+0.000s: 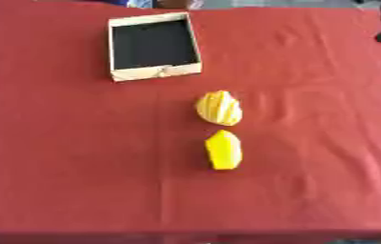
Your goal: Pick up objects on the table and place them in the box.
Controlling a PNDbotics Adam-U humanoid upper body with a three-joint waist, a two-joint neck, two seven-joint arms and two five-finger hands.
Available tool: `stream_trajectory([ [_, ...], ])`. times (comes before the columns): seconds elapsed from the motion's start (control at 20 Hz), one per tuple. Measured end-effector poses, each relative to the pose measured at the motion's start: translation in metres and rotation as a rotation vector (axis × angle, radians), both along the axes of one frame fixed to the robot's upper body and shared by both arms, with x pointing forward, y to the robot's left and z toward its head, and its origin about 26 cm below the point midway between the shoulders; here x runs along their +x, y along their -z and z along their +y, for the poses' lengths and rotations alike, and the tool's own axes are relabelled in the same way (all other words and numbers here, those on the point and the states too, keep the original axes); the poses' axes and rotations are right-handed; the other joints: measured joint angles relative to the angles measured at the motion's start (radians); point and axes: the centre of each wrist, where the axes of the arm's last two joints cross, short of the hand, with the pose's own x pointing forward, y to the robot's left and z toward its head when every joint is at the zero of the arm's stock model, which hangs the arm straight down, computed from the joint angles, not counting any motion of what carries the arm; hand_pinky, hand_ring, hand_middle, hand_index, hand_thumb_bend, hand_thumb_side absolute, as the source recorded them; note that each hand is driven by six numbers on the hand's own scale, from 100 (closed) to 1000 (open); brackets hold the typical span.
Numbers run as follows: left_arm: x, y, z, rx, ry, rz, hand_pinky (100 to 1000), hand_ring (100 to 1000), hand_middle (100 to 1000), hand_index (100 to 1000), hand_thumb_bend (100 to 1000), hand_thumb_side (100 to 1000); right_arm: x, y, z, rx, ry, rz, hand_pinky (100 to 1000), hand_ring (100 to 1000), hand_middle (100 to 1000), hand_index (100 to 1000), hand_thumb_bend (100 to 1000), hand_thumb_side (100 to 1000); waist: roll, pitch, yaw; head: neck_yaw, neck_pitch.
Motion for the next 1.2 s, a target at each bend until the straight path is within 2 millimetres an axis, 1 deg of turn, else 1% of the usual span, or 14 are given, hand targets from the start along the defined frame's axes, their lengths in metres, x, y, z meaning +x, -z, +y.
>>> stream_trajectory([
  [0.2, 0.000, 0.000, 0.000, 0.001, 0.002, 0.001, 858, 774, 740, 874, 135, 685, 0.001, -0.001, 0.001, -0.023, -0.008, 0.000, 924, 936, 703, 827, 100, 465, 0.000, 0.000, -0.002, 0.000, 0.000],
  [0.45, 0.000, 0.001, -0.001, -0.004, 0.005, 0.003, 858, 775, 741, 874, 131, 692, 0.006, -0.012, 0.004, -0.105, -0.028, -0.020, 915, 944, 730, 841, 100, 423, 0.000, 0.002, -0.009, -0.001, 0.000],
  [0.65, 0.001, 0.001, -0.003, -0.002, 0.016, 0.006, 859, 774, 741, 874, 124, 703, 0.012, -0.027, 0.011, -0.232, -0.045, -0.045, 911, 961, 770, 861, 100, 314, -0.001, 0.015, -0.015, -0.006, 0.000],
  [0.7, 0.002, 0.001, -0.003, -0.002, 0.020, 0.005, 859, 775, 741, 874, 116, 687, 0.015, -0.031, 0.013, -0.271, -0.048, -0.051, 912, 967, 782, 866, 100, 248, -0.001, 0.016, -0.016, -0.008, 0.000],
  [0.75, 0.002, 0.000, -0.004, -0.001, 0.023, 0.005, 859, 775, 741, 874, 123, 707, 0.017, -0.036, 0.016, -0.309, -0.051, -0.059, 914, 969, 787, 868, 100, 273, -0.002, 0.018, -0.017, -0.009, 0.000],
  [0.9, 0.003, 0.000, -0.006, -0.002, 0.036, 0.010, 860, 775, 742, 873, 122, 710, 0.024, -0.050, 0.026, -0.423, -0.059, -0.083, 912, 974, 811, 876, 100, 223, -0.004, 0.019, -0.024, -0.009, 0.000],
  [1.1, 0.004, 0.000, -0.008, -0.008, 0.054, 0.014, 860, 775, 742, 873, 122, 711, 0.033, -0.069, 0.044, -0.567, -0.074, -0.120, 911, 978, 822, 882, 100, 201, -0.005, 0.018, -0.024, -0.011, 0.000],
  [1.2, 0.004, 0.000, -0.009, -0.007, 0.060, 0.017, 860, 775, 742, 873, 120, 714, 0.037, -0.075, 0.053, -0.628, -0.088, -0.131, 915, 984, 827, 886, 100, 199, -0.008, 0.014, -0.021, -0.015, 0.000],
])
